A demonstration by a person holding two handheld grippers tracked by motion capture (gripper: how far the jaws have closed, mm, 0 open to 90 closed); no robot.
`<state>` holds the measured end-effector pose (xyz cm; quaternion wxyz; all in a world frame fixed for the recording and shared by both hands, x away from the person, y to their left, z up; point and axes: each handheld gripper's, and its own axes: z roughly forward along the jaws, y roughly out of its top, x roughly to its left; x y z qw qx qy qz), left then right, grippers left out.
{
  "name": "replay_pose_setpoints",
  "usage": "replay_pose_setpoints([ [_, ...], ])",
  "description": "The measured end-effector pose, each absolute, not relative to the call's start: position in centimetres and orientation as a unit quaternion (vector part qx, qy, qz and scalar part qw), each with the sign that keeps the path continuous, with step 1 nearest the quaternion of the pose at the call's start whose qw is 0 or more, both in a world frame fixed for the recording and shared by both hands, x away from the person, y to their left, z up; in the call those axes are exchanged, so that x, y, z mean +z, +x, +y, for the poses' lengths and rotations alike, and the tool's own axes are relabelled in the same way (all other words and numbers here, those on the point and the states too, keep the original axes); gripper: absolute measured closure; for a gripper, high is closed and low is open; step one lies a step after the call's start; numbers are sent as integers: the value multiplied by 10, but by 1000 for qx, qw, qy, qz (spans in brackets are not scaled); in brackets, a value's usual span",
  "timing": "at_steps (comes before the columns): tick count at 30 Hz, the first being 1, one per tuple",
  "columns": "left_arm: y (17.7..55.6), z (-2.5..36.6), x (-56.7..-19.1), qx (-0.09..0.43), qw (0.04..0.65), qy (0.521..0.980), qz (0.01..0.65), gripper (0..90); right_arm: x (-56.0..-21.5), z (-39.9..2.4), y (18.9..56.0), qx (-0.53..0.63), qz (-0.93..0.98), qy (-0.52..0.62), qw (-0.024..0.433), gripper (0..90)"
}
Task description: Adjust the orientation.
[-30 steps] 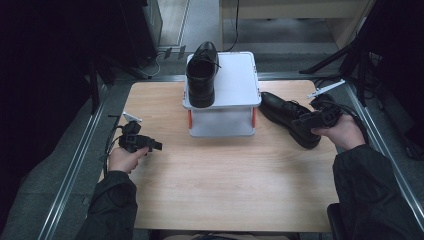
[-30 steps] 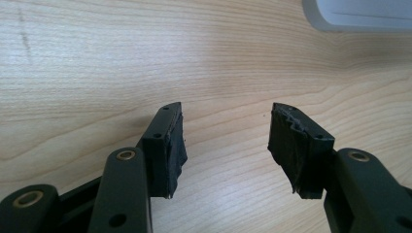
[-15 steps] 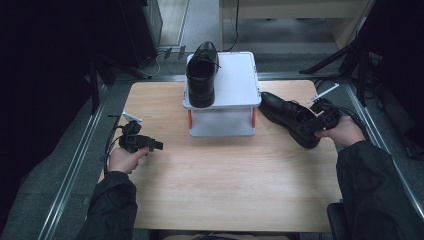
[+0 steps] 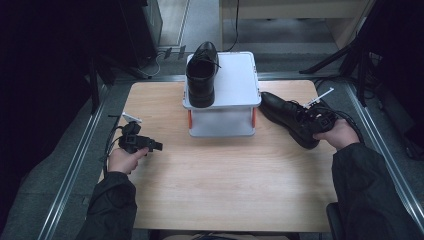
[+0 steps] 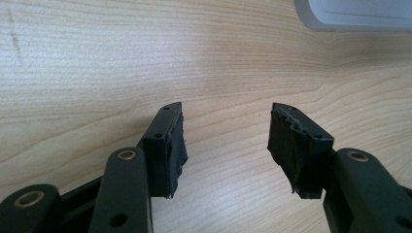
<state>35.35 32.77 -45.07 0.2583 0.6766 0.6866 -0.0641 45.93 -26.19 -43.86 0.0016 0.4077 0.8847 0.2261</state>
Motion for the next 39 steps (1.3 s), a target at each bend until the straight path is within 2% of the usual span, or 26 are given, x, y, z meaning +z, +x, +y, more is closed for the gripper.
replay_pose_setpoints([
  [12,354,328,-450,-63,259,680,683,472,-431,-238,441,213,877,430,16,856],
  [21,355,325,-451,-63,257,682,682,473,-433,-216,414,209,832,514,-18,851],
  [30,356,325,-452,-64,252,685,681,473,-423,-203,417,188,818,542,-45,850],
  [39,355,324,-451,-65,251,685,680,473,-425,-184,419,168,812,556,-53,837],
])
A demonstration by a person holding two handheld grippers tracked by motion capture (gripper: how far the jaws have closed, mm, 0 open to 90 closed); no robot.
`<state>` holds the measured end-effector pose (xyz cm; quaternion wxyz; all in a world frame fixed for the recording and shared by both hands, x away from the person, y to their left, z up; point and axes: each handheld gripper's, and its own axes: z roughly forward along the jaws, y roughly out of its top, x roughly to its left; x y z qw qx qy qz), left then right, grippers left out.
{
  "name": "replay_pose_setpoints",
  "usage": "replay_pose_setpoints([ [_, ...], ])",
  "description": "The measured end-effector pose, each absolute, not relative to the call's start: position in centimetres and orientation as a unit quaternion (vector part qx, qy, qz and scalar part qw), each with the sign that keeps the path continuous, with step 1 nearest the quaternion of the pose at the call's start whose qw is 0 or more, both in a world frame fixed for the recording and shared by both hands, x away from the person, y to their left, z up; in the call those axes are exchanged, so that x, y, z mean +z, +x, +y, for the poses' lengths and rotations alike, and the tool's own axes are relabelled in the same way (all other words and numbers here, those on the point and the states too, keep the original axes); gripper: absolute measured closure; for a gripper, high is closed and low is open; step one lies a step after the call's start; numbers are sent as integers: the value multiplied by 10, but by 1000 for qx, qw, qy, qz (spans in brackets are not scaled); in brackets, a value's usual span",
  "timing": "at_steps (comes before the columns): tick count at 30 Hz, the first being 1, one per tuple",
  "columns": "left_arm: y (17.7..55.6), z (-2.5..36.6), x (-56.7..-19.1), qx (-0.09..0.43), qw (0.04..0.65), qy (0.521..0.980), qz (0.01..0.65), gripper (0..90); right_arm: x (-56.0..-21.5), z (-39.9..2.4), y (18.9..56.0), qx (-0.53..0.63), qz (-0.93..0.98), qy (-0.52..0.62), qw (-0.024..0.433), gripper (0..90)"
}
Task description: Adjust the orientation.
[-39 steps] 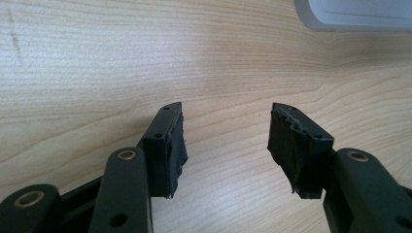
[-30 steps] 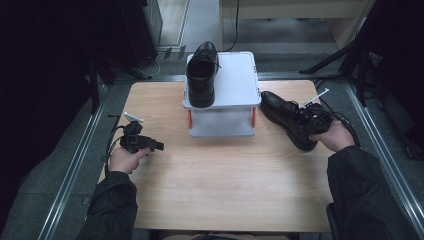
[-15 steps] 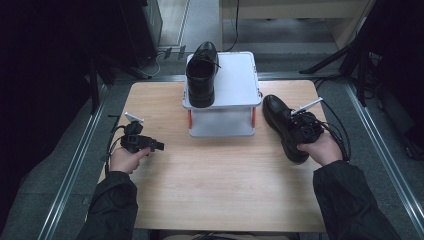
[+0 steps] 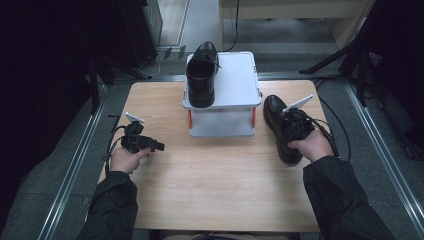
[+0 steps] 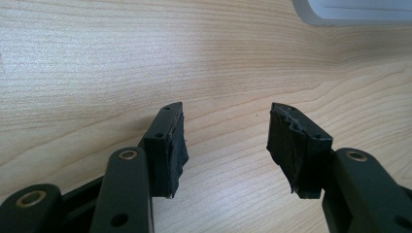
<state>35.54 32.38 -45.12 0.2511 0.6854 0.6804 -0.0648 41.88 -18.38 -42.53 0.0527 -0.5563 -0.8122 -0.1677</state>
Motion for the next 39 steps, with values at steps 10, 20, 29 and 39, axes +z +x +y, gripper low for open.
replay_pose_setpoints([
  [10,355,325,-451,-65,252,683,682,473,-419,-190,421,-203,-803,-556,73,758],
  [20,355,324,-451,-64,252,684,682,473,-374,-206,427,-227,-807,-544,40,740],
  [29,355,326,-451,-62,252,685,681,473,-380,-241,438,-219,-803,-554,24,720],
  [39,355,324,-451,-64,252,685,681,473,-408,-253,448,-209,-800,-562,30,692],
])
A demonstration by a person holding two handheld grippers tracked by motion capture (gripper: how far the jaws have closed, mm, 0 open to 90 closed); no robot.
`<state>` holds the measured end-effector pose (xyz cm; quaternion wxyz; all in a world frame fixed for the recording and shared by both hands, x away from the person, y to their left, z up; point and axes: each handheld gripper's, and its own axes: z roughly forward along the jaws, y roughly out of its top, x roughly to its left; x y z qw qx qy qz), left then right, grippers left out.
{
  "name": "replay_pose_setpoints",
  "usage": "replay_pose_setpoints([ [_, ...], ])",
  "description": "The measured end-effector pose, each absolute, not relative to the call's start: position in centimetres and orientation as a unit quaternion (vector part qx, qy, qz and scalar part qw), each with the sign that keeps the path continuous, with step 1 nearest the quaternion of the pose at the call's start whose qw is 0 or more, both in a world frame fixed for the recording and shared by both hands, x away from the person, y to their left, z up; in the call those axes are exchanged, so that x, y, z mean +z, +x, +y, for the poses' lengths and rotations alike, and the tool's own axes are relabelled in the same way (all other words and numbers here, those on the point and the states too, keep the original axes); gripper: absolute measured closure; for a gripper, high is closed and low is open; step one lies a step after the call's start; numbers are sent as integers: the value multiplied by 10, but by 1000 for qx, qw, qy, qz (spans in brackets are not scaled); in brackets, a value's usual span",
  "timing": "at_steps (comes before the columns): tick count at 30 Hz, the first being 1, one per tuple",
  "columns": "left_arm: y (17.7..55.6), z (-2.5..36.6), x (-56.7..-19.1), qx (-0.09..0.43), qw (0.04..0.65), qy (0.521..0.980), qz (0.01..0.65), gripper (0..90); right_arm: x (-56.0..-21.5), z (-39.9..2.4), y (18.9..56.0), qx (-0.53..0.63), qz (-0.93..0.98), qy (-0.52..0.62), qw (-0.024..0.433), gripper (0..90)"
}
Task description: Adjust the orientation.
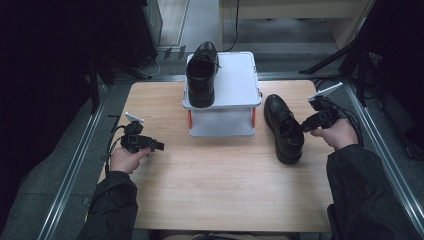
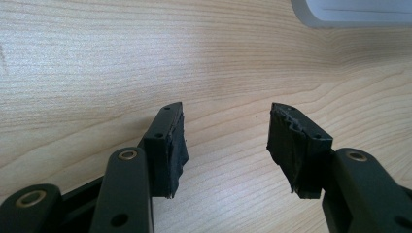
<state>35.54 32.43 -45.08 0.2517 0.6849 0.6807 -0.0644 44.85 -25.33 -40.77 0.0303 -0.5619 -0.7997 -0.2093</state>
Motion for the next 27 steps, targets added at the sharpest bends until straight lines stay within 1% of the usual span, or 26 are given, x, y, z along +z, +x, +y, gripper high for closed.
replay_pose_setpoints([
  [1,356,325,-451,-63,251,686,680,473,-415,-252,452,-204,-802,-560,32,686],
  [6,356,325,-452,-63,252,686,680,473,-428,-246,460,-197,-803,-562,30,685],
  [10,355,325,-452,-63,252,685,681,474,-434,-245,465,-188,-804,-564,28,680],
  [12,356,325,-452,-62,253,685,680,474,-437,-245,466,-189,-799,-569,37,679],
  [19,356,324,-451,-63,251,687,679,473,-444,-240,468,-165,-806,-568,31,683],
  [23,356,325,-452,-63,250,687,679,474,-449,-242,471,-173,-793,-583,41,713],
  [24,356,325,-452,-63,250,687,679,474,-449,-244,471,-177,-787,-589,48,740],
  [27,356,325,-452,-62,250,687,679,474,-449,-246,471,-178,-775,-603,60,776],
])
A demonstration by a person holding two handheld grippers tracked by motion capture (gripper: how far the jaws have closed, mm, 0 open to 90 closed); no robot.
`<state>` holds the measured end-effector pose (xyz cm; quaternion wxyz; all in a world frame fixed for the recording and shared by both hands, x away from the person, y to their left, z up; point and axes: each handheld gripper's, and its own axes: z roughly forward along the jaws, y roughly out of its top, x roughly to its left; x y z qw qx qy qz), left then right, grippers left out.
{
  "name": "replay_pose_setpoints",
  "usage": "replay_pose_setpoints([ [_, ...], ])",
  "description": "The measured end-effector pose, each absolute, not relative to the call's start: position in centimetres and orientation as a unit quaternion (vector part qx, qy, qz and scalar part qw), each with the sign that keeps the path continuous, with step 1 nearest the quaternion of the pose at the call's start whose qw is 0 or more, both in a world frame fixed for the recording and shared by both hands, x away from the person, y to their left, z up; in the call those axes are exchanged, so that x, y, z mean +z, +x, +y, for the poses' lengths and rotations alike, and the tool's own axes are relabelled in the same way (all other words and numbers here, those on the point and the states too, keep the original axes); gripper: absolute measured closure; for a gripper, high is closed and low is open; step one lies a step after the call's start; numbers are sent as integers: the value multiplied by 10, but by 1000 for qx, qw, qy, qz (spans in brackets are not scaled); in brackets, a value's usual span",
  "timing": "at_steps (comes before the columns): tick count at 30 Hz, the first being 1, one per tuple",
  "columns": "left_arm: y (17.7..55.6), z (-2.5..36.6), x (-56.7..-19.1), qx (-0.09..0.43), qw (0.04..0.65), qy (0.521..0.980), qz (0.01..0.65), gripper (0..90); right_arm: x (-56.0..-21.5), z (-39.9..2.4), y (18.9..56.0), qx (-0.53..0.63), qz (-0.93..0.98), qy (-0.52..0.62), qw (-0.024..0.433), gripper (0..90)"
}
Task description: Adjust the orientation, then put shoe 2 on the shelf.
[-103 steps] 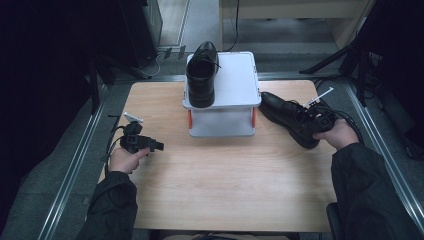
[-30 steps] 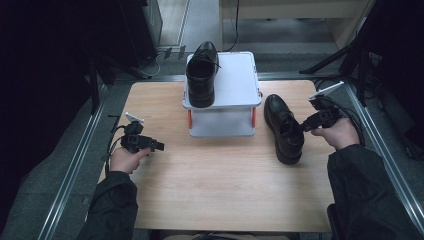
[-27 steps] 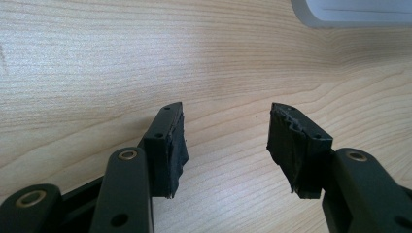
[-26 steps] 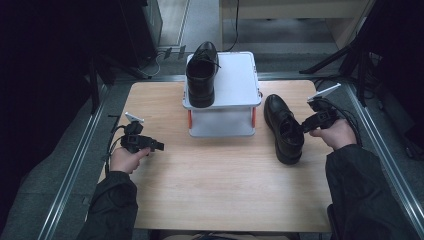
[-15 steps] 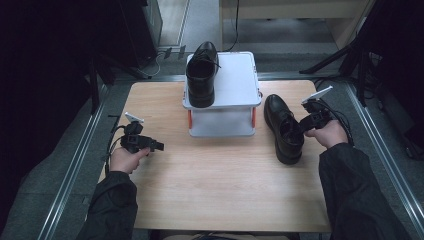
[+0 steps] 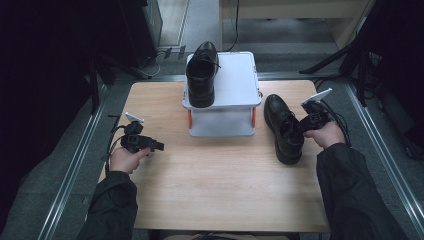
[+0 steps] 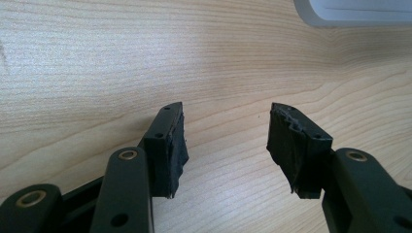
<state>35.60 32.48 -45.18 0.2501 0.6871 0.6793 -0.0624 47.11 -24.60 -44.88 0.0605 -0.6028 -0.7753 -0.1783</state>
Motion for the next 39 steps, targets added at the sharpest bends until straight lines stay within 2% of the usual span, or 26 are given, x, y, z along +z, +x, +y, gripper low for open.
replay_pose_setpoints([
  [12,356,325,-452,-62,251,686,680,474,-445,-243,472,-155,-748,-643,55,850],
  [29,355,326,-451,-62,253,684,681,474,-440,-249,474,-158,-730,-663,53,870],
  [37,356,326,-452,-62,250,686,681,475,-419,-258,479,-165,-711,-681,50,870],
  [39,356,325,-452,-62,253,682,683,475,-405,-259,485,-158,-711,-685,34,870],
])
